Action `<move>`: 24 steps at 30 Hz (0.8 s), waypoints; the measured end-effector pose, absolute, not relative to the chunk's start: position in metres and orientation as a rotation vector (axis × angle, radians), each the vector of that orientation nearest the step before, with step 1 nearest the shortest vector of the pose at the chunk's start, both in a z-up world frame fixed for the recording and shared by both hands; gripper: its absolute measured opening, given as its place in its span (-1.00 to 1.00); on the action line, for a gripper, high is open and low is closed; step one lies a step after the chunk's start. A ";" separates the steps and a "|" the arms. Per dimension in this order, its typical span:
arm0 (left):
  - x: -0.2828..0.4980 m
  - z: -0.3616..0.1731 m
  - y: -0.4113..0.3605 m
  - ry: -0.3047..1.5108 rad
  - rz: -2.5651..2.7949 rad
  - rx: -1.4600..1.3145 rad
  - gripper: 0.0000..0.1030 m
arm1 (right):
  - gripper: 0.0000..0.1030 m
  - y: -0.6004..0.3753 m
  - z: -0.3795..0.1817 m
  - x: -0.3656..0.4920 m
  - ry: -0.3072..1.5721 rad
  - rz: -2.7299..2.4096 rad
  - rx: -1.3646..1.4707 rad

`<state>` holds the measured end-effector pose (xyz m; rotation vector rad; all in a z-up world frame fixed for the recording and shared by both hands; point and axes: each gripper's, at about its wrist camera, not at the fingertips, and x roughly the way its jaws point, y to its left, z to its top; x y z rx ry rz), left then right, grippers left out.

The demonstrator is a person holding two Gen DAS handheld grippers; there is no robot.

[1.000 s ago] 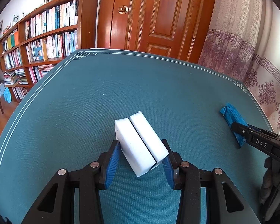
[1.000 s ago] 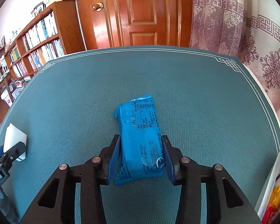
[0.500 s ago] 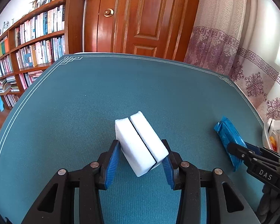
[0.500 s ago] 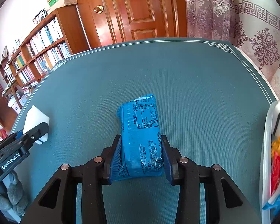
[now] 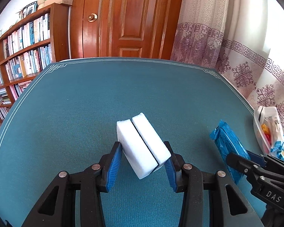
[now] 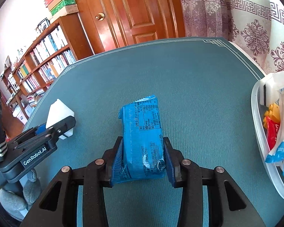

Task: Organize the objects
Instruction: 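Carry the blue packet with the right gripper into the bowl and release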

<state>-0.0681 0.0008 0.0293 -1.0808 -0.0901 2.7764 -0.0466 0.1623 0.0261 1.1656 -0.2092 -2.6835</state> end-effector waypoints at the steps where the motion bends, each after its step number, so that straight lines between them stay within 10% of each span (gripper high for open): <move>1: -0.067 0.029 0.003 -0.085 2.771 -1.078 -0.11 | -0.20 0.163 0.027 -0.043 -0.209 -2.692 1.161; 24: -0.038 0.031 0.045 0.044 2.664 -1.019 -0.11 | -0.20 0.182 0.045 0.005 -0.237 -2.785 1.092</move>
